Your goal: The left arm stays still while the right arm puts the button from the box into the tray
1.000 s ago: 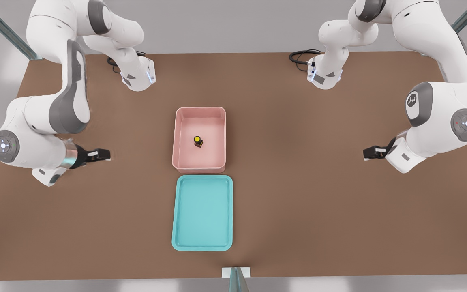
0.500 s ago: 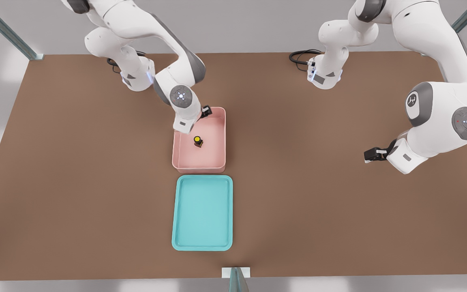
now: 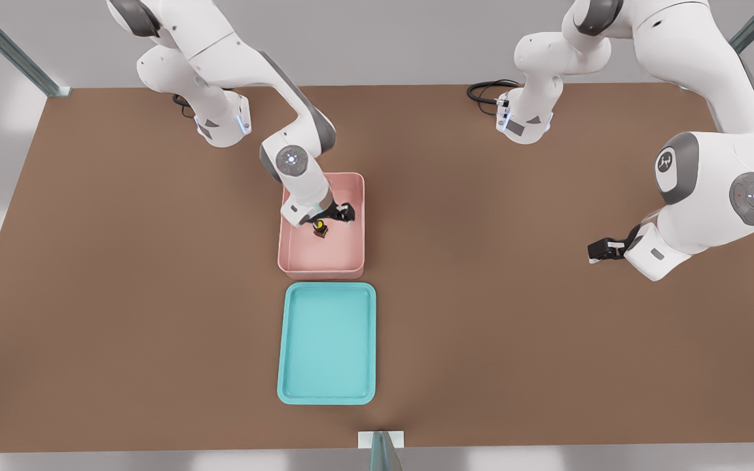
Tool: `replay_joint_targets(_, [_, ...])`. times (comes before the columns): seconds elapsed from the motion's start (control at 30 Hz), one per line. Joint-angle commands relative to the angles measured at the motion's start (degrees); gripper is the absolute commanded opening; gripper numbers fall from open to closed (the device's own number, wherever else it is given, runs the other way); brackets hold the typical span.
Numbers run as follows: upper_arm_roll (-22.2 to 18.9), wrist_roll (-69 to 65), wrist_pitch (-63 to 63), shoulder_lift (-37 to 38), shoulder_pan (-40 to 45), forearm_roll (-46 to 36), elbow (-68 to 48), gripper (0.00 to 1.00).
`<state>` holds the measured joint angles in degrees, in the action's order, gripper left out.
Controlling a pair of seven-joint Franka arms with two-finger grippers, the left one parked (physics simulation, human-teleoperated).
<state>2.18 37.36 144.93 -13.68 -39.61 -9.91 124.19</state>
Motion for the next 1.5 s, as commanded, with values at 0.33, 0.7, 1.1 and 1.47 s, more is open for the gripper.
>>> replay_joint_targets(0.33, [0.37, 11.07, 4.49, -1.88, -0.55, -0.03, 0.80, 1.00])
replay_joint_targets(0.7, [0.46, 7.21, 4.49, -0.38, -0.11, -0.11, 4.75, 1.00])
replay_joint_targets(1.1, [0.46, 5.54, 6.16, -0.56, -0.11, -0.11, 7.12, 1.00])
replay_joint_targets(1.47, [0.46, 4.48, 10.38, -2.14, -0.11, -0.11, 8.53, 1.00])
